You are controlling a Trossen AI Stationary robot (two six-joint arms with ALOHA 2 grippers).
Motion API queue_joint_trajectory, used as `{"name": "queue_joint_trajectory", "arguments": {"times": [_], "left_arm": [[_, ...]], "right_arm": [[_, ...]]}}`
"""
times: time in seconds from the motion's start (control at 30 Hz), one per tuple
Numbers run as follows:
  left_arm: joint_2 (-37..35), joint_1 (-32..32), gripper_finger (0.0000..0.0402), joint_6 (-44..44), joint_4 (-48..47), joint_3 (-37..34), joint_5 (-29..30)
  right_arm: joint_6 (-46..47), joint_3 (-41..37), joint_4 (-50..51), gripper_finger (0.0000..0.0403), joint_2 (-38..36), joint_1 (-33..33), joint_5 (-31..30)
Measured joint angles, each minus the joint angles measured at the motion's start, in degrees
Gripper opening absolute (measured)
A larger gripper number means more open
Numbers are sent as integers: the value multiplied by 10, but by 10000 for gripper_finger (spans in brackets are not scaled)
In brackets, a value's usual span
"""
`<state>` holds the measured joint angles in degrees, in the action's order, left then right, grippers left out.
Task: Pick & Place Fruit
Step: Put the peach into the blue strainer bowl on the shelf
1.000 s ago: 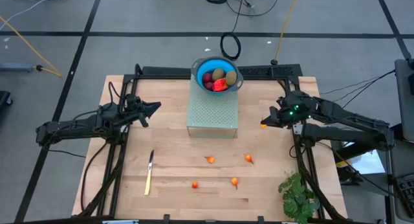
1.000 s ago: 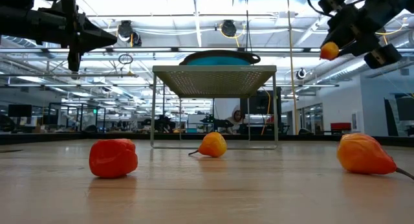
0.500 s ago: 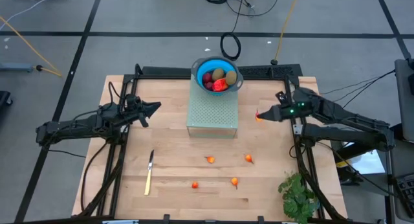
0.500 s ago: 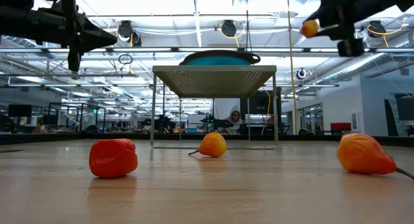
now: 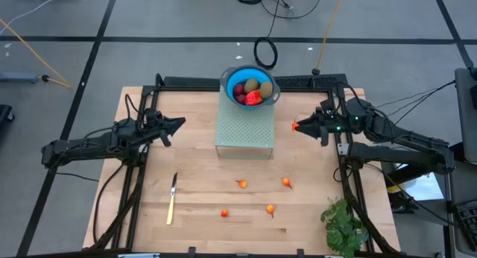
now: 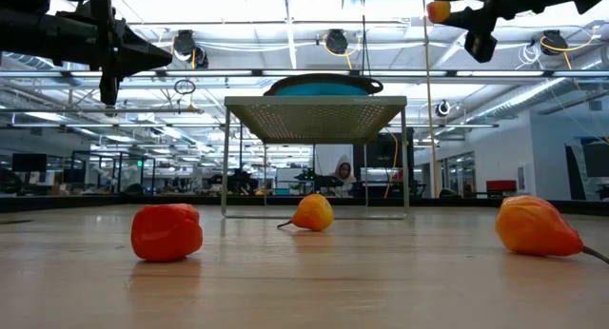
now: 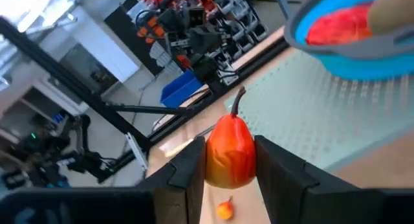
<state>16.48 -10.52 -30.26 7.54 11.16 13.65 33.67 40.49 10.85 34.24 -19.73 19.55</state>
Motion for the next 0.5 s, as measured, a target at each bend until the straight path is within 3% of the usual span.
{"name": "queue_joint_trajectory", "arguments": {"times": [0.5], "left_arm": [[0, 0, 26, 0, -24, 0, 0]], "right_arm": [[-240, 0, -16, 111, 0, 0, 1]]}}
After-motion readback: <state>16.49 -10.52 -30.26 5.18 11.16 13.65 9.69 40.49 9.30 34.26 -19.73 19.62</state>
